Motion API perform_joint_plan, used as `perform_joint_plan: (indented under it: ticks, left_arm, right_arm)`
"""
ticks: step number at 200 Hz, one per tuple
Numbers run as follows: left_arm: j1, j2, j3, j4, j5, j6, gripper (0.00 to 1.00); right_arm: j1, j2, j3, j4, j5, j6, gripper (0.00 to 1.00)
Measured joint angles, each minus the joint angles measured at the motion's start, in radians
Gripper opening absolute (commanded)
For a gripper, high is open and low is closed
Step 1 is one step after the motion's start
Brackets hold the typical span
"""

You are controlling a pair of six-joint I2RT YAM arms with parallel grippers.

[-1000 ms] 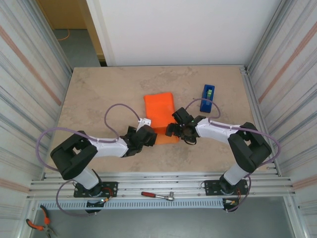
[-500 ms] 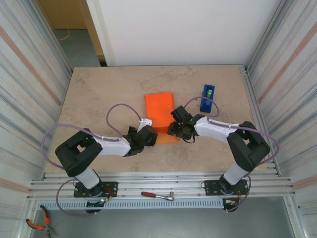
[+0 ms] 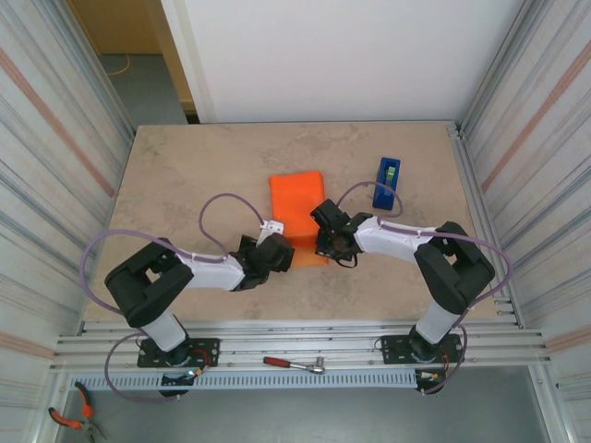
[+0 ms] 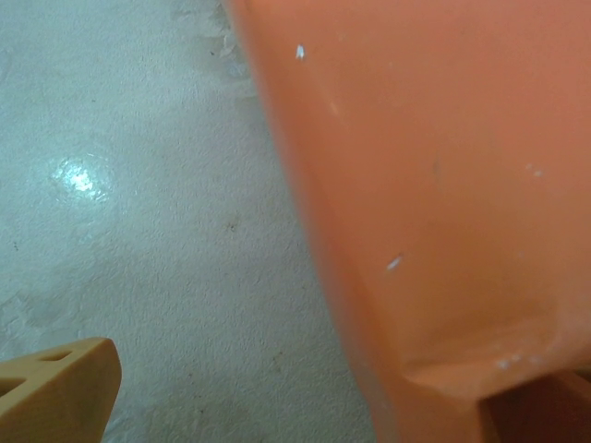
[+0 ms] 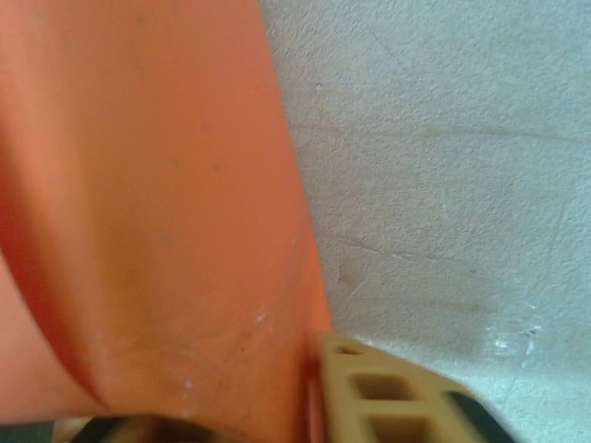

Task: Wrap the gift box in paper
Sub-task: Fold the third fold of the wrapping paper on the gift box.

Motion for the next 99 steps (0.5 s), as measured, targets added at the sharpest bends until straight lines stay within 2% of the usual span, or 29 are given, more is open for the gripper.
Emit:
perform_joint_plan:
  ticks: [9, 19, 22, 38, 43, 47, 51, 59, 63, 67, 75, 96, 99]
  left_arm:
    - [0.000, 0.000, 0.000, 0.000, 0.000, 0.000, 0.99]
    - [0.000, 0.000, 0.000, 0.001, 0.000, 0.000, 0.99]
    - [0.000, 0.000, 0.000, 0.000, 0.000, 0.000, 0.99]
    - [0.000, 0.000, 0.000, 0.001, 0.000, 0.000, 0.99]
    - [0.000, 0.000, 0.000, 0.001, 0.000, 0.000, 0.99]
    - [0.000, 0.000, 0.000, 0.001, 0.000, 0.000, 0.99]
    - [0.000, 0.000, 0.000, 0.001, 0.000, 0.000, 0.99]
    - [0.000, 0.000, 0.000, 0.001, 0.000, -0.002, 0.99]
    - [0.000, 0.000, 0.000, 0.001, 0.000, -0.003, 0.99]
    - [0.000, 0.000, 0.000, 0.001, 0.000, -0.003, 0.99]
    - [0.000, 0.000, 0.000, 0.001, 0.000, -0.003, 0.99]
    - [0.000, 0.000, 0.000, 0.000, 0.001, -0.003, 0.99]
    - [0.000, 0.000, 0.000, 0.001, 0.001, -0.003, 0.99]
  right_arm:
    - [0.000, 0.004, 0.007, -0.009, 0.006, 0.003, 0.29]
    - [0.002, 0.006, 0.011, -0.012, 0.011, 0.004, 0.04]
    - [0.002, 0.006, 0.011, -0.014, 0.014, 0.009, 0.00]
    - [0.002, 0.007, 0.012, -0.020, 0.018, 0.018, 0.01]
    - [0.002, 0.007, 0.012, -0.021, 0.019, 0.016, 0.09]
    - [0.002, 0.007, 0.012, -0.022, 0.019, 0.017, 0.24]
    - [0.002, 0.008, 0.012, -0.023, 0.020, 0.018, 0.35]
    - [0.002, 0.008, 0.012, -0.025, 0.021, 0.024, 0.40]
    - [0.002, 0.010, 0.013, -0.028, 0.021, 0.026, 0.39]
    - [0.002, 0.011, 0.014, -0.031, 0.021, 0.026, 0.33]
    - [0.002, 0.013, 0.015, -0.035, 0.021, 0.028, 0.00]
    - [0.007, 0.014, 0.015, -0.035, 0.021, 0.038, 0.00]
    - [0.008, 0.014, 0.015, -0.034, 0.021, 0.037, 0.07]
